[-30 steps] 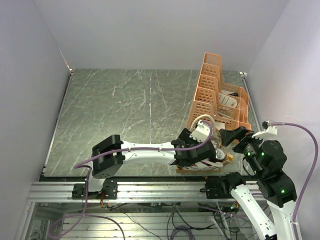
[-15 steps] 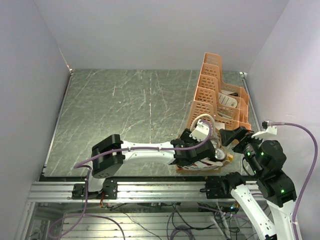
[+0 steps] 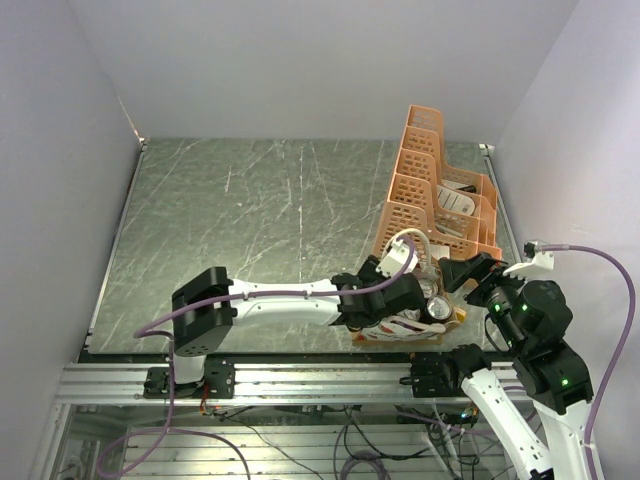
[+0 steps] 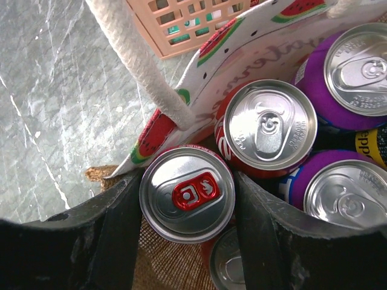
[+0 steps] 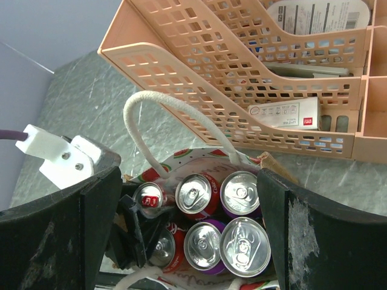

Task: Take the beverage out of the canvas bag

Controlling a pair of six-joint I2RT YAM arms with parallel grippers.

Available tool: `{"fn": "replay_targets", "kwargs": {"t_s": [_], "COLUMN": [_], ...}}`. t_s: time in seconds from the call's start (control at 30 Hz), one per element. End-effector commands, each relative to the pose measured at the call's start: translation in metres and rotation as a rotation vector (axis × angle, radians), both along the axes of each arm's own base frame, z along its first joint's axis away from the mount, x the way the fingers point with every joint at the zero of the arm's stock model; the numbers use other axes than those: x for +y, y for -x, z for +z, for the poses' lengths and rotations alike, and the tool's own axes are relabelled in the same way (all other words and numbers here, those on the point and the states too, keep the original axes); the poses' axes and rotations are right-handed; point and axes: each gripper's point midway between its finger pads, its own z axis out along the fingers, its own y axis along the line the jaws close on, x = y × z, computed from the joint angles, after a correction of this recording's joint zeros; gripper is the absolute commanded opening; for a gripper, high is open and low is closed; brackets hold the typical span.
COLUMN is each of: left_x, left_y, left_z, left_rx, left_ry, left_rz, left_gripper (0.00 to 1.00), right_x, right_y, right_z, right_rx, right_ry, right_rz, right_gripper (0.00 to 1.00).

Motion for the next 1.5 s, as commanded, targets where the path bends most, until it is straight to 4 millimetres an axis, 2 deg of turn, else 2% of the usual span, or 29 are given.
{"fn": "replay_targets", "kwargs": {"t_s": [0.0, 0.13, 0.2, 0.23, 0.53, 0.7, 0.9, 1.07, 1.2, 1.37, 1.47], "left_x": [-0.008, -0.008, -0.007, -0.007, -0.012, -0.004, 0.004, 0.026, 0.046, 0.078, 0.103], "left_y": [0.006, 0.008, 0.008, 0.009, 0.023, 0.023, 0.032, 0.03, 0.022, 0.01, 0.0], "left_z": [0.047, 0.065, 0.072, 0.076, 0.122, 0.145, 0.188, 0.229, 0.246, 0.256, 0.247], "left_rx": [-0.001, -0.009, -0.011, -0.01, 0.008, 0.009, 0.014, 0.003, 0.017, -0.004, -0.017], "left_ry": [0.112, 0.15, 0.175, 0.187, 0.278, 0.302, 0.419, 0.533, 0.592, 0.602, 0.56], "left_rz": [-0.051, -0.067, -0.073, -0.077, -0.174, -0.153, -0.192, -0.198, -0.186, -0.124, -0.05], "left_gripper": [0.17, 0.15, 0.08, 0.07, 0.07, 0.07, 0.07, 0.07, 0.07, 0.07, 0.07], "right_x": [-0.001, -0.001, -0.001, -0.002, -0.002, -0.002, -0.002, -0.002, -0.002, -0.002, -0.002], "right_y": [-0.003, -0.003, -0.003, -0.003, -0.003, -0.003, -0.003, -0.003, -0.003, -0.003, -0.003], "right_z": [0.001, 0.0, 0.001, 0.0, 0.001, 0.002, 0.001, 0.001, 0.001, 0.001, 0.0], "right_rx": [-0.005, -0.004, -0.006, -0.006, -0.006, -0.013, -0.012, -0.012, -0.011, -0.012, -0.011], "right_ry": [-0.01, -0.009, -0.01, -0.011, -0.009, -0.011, -0.009, -0.008, -0.008, -0.009, -0.008], "right_rz": [-0.016, -0.017, -0.017, -0.018, -0.019, -0.021, -0.017, -0.014, -0.018, -0.017, -0.015], "right_gripper": [0.93, 0.93, 0.93, 0.93, 0.93, 0.93, 0.93, 0.93, 0.93, 0.93, 0.93]}}
